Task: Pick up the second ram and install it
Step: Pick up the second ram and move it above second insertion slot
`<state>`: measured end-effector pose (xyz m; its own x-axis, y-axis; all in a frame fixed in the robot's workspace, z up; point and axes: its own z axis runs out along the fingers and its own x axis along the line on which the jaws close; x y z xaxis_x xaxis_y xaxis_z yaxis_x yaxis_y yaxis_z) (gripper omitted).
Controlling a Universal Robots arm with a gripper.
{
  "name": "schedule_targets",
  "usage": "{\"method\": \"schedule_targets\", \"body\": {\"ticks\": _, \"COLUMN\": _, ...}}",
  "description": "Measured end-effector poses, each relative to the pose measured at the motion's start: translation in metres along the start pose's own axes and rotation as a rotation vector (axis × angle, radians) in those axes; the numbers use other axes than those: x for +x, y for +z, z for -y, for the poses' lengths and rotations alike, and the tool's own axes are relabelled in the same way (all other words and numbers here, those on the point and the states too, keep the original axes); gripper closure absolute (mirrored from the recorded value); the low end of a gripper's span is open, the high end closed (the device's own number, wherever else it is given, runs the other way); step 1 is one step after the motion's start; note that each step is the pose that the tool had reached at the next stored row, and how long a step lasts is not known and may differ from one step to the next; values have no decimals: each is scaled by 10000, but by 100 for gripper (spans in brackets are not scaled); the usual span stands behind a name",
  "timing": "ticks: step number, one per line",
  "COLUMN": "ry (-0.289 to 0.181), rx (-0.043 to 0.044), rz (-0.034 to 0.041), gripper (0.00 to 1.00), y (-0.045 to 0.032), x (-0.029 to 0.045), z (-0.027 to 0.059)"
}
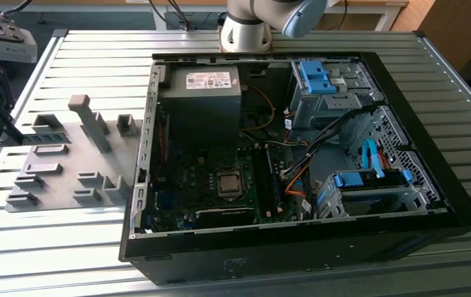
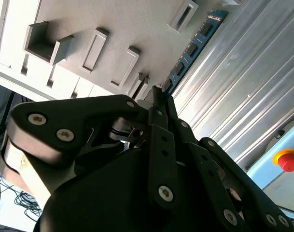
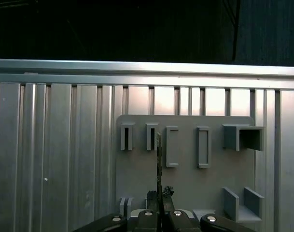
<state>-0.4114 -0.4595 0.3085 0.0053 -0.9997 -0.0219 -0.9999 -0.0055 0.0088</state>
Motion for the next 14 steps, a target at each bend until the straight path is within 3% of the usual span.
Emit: {"method": "schedule_targets", "body": {"ticks": 14, "ry": 0, "rx": -1, "rz": -1, "gripper": 86, "y": -217, "x": -8, "z": -2}}
